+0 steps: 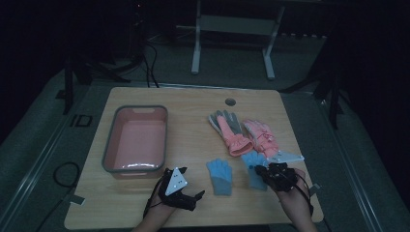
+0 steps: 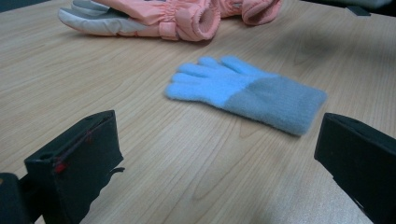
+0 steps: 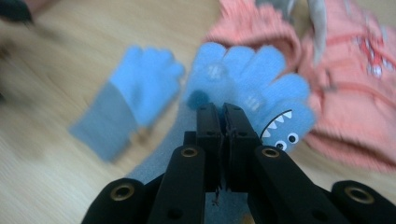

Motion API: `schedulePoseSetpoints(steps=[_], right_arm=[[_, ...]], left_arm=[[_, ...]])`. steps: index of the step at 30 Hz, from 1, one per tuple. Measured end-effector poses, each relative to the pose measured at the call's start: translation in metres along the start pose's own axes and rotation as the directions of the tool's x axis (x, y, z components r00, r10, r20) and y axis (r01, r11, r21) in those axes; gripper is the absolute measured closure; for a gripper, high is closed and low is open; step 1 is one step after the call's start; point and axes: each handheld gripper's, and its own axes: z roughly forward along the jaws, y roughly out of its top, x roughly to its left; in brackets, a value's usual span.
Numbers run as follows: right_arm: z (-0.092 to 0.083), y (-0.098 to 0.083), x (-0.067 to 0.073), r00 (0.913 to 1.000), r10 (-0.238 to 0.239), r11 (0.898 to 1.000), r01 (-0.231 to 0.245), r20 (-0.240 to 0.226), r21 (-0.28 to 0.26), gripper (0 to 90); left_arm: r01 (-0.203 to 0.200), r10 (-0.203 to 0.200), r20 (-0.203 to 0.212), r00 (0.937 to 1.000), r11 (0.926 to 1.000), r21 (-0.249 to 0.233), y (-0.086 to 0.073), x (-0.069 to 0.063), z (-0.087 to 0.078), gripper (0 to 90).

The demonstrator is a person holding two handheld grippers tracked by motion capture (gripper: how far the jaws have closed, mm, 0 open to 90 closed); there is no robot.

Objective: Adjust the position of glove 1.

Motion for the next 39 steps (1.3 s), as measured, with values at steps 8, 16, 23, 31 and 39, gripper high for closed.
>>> schedulePoseSetpoints(steps=[8,16,23,31,39], right_arm=[[0.024,0.025,0.036,0.9983,0.01,1.0,-0.01,-0.057,-0.008,86.5],[0.052,0.031,0.065,0.9953,-0.015,0.999,0.019,-0.096,0.035,86.5],[0.07,0.026,0.072,0.9931,-0.018,0.996,0.027,-0.116,0.081,86.4],[0.085,0.021,0.074,0.9935,-0.036,0.992,0.048,-0.108,0.119,85.8],[0.099,0.013,0.074,0.9937,-0.043,0.987,0.059,-0.103,0.149,83.5]], left_arm=[[-0.001,0.001,0.0,1.0,1.0,-0.002,0.0,0.0,0.0,0.5],[-0.004,0.004,-0.002,1.0,1.0,0.0,0.0,0.0,0.0,0.5],[-0.004,0.004,-0.001,1.0,1.0,0.003,0.0,-0.001,0.0,0.5],[-0.008,0.008,-0.001,1.0,1.0,0.004,0.0,-0.001,0.0,0.5],[-0.015,0.016,-0.003,0.9999,0.9998,0.01,0.0,-0.002,0.001,0.5]])
